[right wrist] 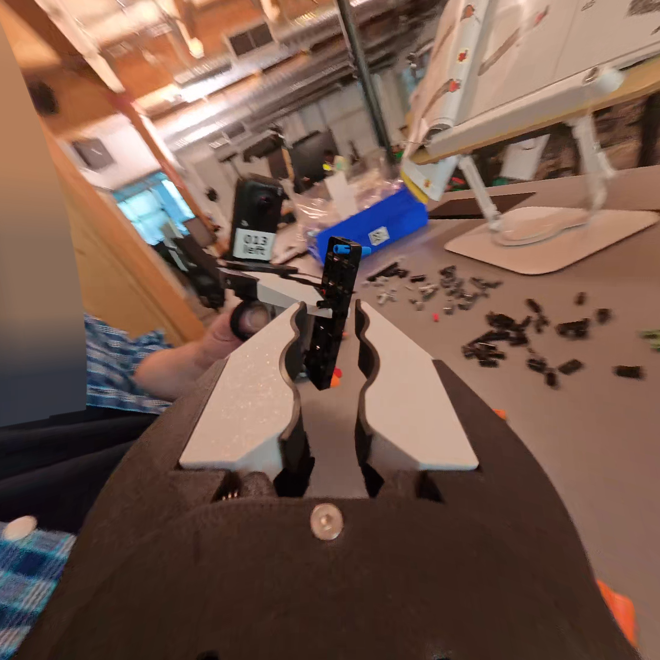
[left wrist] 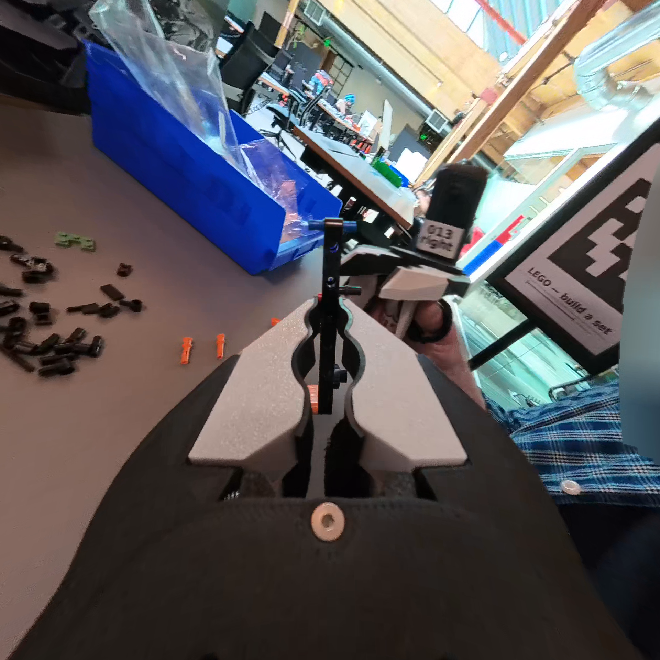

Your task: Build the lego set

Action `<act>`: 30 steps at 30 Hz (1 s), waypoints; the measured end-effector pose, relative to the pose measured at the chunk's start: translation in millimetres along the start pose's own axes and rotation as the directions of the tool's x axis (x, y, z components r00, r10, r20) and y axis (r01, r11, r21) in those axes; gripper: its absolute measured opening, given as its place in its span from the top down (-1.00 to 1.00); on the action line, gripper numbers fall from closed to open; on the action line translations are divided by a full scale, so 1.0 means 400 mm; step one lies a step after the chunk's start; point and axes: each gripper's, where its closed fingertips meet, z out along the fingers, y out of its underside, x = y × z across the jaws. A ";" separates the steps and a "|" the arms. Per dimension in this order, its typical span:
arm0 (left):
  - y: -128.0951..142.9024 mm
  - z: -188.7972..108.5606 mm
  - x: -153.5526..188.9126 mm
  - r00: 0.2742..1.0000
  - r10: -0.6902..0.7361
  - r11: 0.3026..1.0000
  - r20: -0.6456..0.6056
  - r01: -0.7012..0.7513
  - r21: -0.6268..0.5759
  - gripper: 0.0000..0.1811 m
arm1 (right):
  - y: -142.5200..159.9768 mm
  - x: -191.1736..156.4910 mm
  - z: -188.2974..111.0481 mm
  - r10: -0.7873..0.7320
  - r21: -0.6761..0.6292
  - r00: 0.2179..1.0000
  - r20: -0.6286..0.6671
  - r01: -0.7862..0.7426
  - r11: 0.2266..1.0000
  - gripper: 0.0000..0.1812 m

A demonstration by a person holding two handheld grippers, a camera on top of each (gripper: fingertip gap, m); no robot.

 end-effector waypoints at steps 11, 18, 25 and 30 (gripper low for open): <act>-0.002 0.012 0.050 0.994 0.027 1.000 -0.106 -0.027 0.006 0.91 | -0.005 -0.031 0.003 0.166 0.049 0.960 0.227 -0.181 0.982 0.80; -0.001 0.012 0.069 0.991 0.079 0.997 -0.106 -0.078 0.008 0.91 | -0.007 -0.042 -0.001 0.110 0.082 0.962 0.249 -0.134 0.988 0.86; -0.002 0.015 0.069 0.992 0.089 0.996 -0.092 -0.089 0.004 0.91 | -0.007 -0.040 -0.001 0.075 0.099 0.970 0.230 -0.100 0.990 0.87; 0.030 0.012 0.046 0.991 0.121 0.983 -0.048 -0.127 -0.133 0.91 | 0.005 -0.016 -0.014 0.113 0.047 0.975 0.192 -0.124 0.991 0.70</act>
